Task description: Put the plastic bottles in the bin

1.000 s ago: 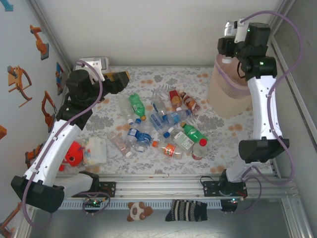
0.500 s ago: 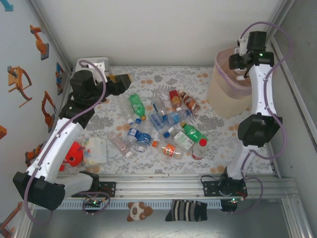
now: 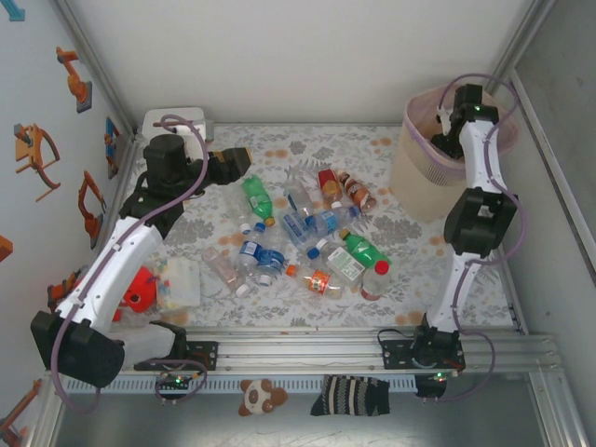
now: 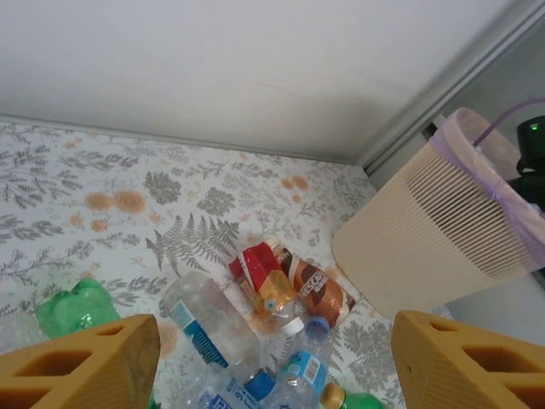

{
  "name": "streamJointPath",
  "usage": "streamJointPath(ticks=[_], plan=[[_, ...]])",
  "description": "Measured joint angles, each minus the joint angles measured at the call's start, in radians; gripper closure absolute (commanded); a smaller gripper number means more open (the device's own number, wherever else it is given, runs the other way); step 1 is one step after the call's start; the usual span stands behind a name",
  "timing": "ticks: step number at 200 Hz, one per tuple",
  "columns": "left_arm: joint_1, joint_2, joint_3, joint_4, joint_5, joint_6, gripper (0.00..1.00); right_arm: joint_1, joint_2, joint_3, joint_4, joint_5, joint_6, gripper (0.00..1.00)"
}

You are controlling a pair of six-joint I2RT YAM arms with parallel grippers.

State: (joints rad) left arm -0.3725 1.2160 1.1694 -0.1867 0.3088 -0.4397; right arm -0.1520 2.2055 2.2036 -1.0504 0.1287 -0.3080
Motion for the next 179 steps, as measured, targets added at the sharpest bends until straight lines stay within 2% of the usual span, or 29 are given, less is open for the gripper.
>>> streamJointPath(ticks=[59, 73, 125, 179], plan=[[0.000, 0.018, 0.000, -0.050, 0.006, -0.009, 0.30, -0.008, 0.123, 0.007, -0.023, 0.004, -0.007, 0.31], [0.000, 0.018, 0.000, -0.063, 0.005, -0.014, 0.30, -0.009, 0.126, 0.016, -0.027, 0.002, -0.007, 0.30], [0.000, 0.018, 0.000, -0.105, 0.005, -0.039, 0.32, -0.010, 0.130, 0.018, -0.027, -0.010, 0.002, 0.17], [0.000, 0.018, -0.001, -0.178, -0.008, -0.078, 0.33, -0.010, 0.109, 0.014, -0.027, -0.043, 0.028, 0.17]])
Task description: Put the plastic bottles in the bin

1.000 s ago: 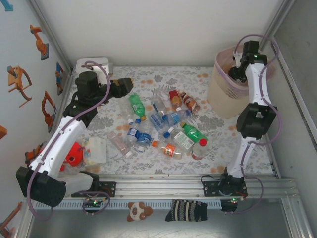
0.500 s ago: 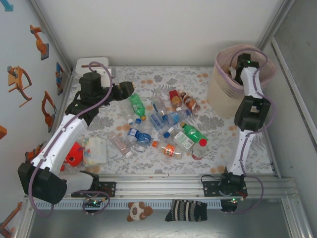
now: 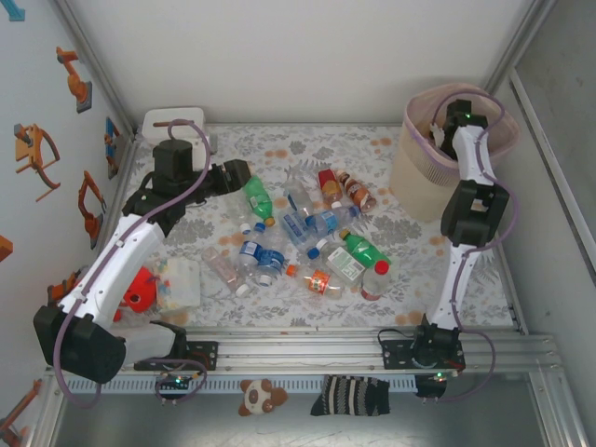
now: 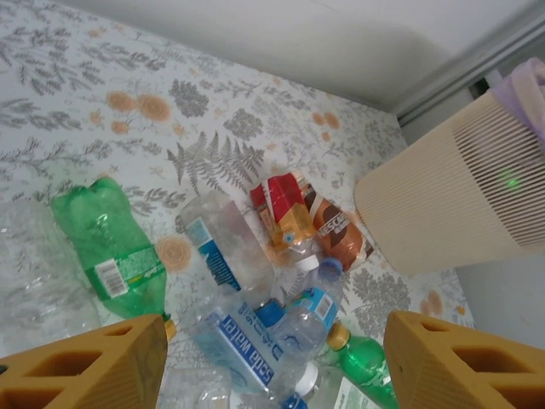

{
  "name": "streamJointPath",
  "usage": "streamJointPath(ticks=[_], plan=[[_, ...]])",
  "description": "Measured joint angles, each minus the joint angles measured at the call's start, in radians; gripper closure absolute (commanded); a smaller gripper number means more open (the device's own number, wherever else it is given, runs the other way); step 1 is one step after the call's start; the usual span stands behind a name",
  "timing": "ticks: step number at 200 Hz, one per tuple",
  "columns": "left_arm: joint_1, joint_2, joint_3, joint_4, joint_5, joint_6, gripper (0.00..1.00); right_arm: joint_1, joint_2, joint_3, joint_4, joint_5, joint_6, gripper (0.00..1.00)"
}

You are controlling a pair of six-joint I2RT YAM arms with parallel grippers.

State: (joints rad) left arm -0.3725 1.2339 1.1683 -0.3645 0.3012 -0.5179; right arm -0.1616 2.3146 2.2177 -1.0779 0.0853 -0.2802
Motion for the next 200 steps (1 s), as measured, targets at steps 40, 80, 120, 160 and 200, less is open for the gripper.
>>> streamJointPath(ticks=[40, 80, 120, 160, 200], plan=[[-0.002, -0.011, -0.020, -0.085, -0.053, -0.029, 0.33, 0.000, -0.141, -0.042, 0.002, -0.037, 0.034, 0.18], [-0.005, -0.034, -0.049, -0.183, -0.111, -0.066, 0.33, 0.000, -0.317, -0.068, 0.029, -0.063, 0.090, 0.22], [-0.006, -0.037, -0.066, -0.296, -0.187, -0.114, 0.34, 0.000, -0.498, -0.212, 0.123, -0.098, 0.183, 0.23], [-0.007, 0.006, -0.090, -0.388, -0.211, -0.188, 0.35, 0.000, -0.661, -0.346, 0.220, -0.175, 0.262, 0.24], [-0.008, 0.049, -0.161, -0.485, -0.256, -0.289, 0.35, 0.000, -0.786, -0.417, 0.279, -0.225, 0.296, 0.25]])
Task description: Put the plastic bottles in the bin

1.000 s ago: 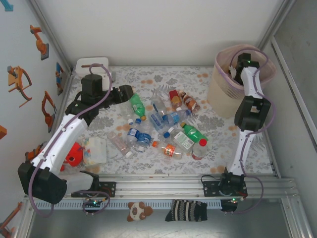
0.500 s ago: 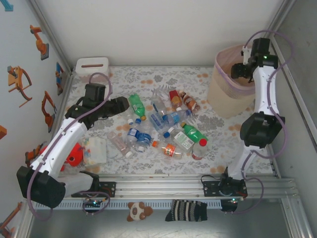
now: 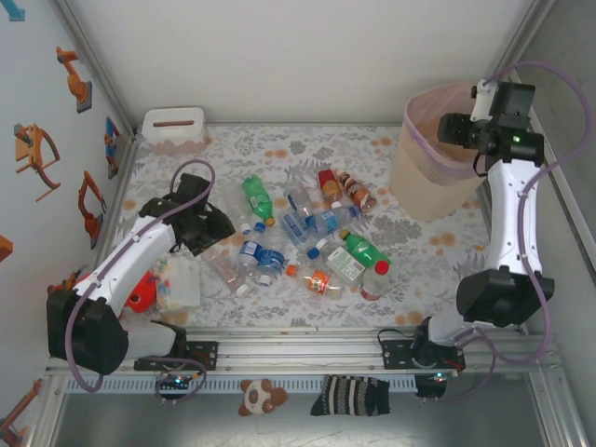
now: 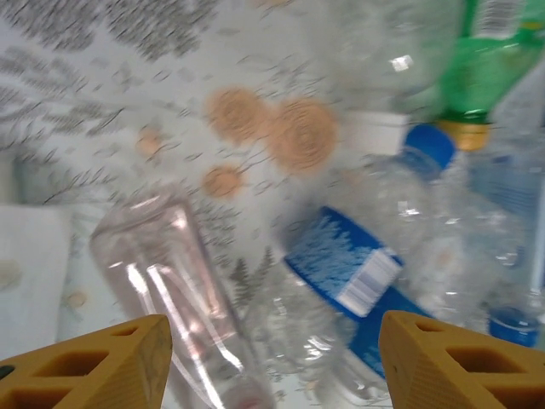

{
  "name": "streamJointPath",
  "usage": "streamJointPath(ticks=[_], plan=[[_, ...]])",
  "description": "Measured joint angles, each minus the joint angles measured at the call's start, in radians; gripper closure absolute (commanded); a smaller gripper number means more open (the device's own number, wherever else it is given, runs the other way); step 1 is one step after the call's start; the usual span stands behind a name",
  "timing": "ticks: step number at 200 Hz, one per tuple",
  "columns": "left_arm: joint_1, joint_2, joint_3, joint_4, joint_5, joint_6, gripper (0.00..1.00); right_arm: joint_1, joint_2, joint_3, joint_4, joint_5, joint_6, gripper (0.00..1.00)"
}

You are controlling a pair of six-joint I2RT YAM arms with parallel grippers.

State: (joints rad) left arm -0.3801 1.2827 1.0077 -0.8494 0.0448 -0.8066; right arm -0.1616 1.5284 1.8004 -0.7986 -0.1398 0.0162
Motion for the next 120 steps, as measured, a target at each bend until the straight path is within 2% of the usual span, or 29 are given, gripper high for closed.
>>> streamJointPath(ticks=[45, 120], plan=[[0.001, 0.005, -0.043, -0.043, -0.029, -0.105, 0.29, 0.000, -0.076, -0.034, 0.027, -0.006, 0.014, 0.25], [0.057, 0.094, -0.100, 0.027, 0.010, -0.153, 0.34, 0.000, -0.088, -0.048, 0.037, -0.006, 0.014, 0.25]])
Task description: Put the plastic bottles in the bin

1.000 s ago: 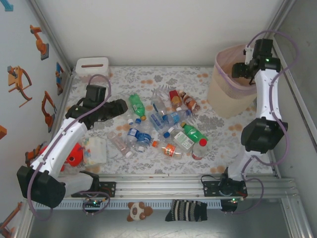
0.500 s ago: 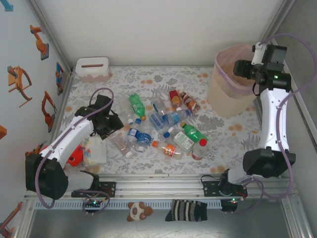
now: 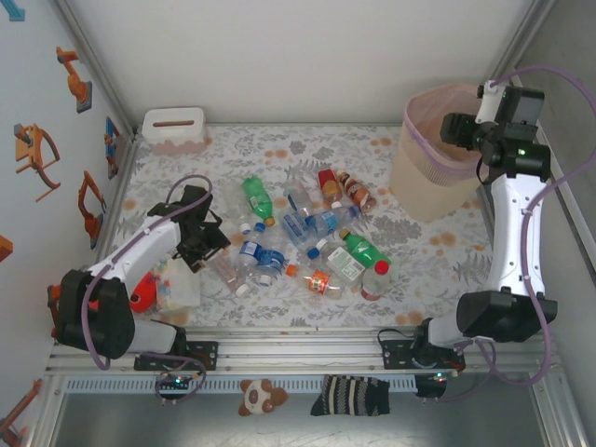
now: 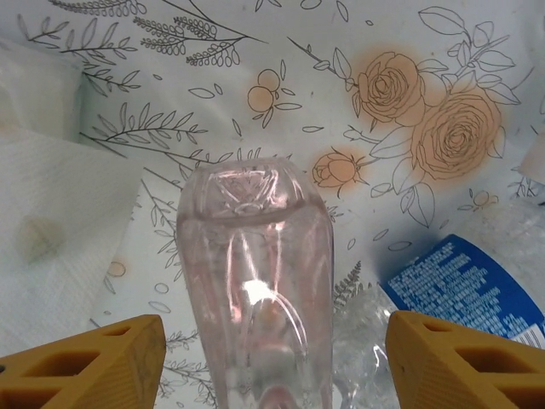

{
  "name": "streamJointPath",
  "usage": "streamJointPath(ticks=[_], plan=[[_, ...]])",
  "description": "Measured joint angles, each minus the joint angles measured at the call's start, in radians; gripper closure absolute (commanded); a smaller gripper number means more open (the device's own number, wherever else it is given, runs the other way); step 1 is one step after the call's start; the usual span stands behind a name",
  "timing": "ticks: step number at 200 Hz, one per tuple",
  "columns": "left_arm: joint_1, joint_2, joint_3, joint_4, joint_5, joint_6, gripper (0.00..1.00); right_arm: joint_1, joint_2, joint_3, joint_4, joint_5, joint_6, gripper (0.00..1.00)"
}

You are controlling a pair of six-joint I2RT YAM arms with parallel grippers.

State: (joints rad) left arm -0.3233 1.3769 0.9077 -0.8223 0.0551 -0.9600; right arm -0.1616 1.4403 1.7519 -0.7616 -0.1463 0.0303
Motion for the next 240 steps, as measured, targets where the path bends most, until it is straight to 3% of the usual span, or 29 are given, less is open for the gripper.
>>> streamJointPath(ticks=[88, 151, 206, 240], plan=[[0.073, 0.134, -0.034, 0.106, 0.077, 0.028, 0.52, 0.001, 0.000, 0.000, 0.004, 0.001, 0.001, 0.28], [0.095, 0.145, 0.008, 0.087, 0.089, 0.100, 0.57, 0.024, -0.052, -0.038, 0.023, -0.013, 0.043, 0.29], [0.138, 0.009, 0.089, 0.032, 0.064, 0.217, 0.58, 0.069, -0.145, -0.112, 0.124, -0.121, 0.118, 0.29], [0.146, -0.100, 0.155, 0.050, 0.077, 0.327, 0.61, 0.151, -0.163, -0.158, 0.212, -0.212, 0.157, 0.29]])
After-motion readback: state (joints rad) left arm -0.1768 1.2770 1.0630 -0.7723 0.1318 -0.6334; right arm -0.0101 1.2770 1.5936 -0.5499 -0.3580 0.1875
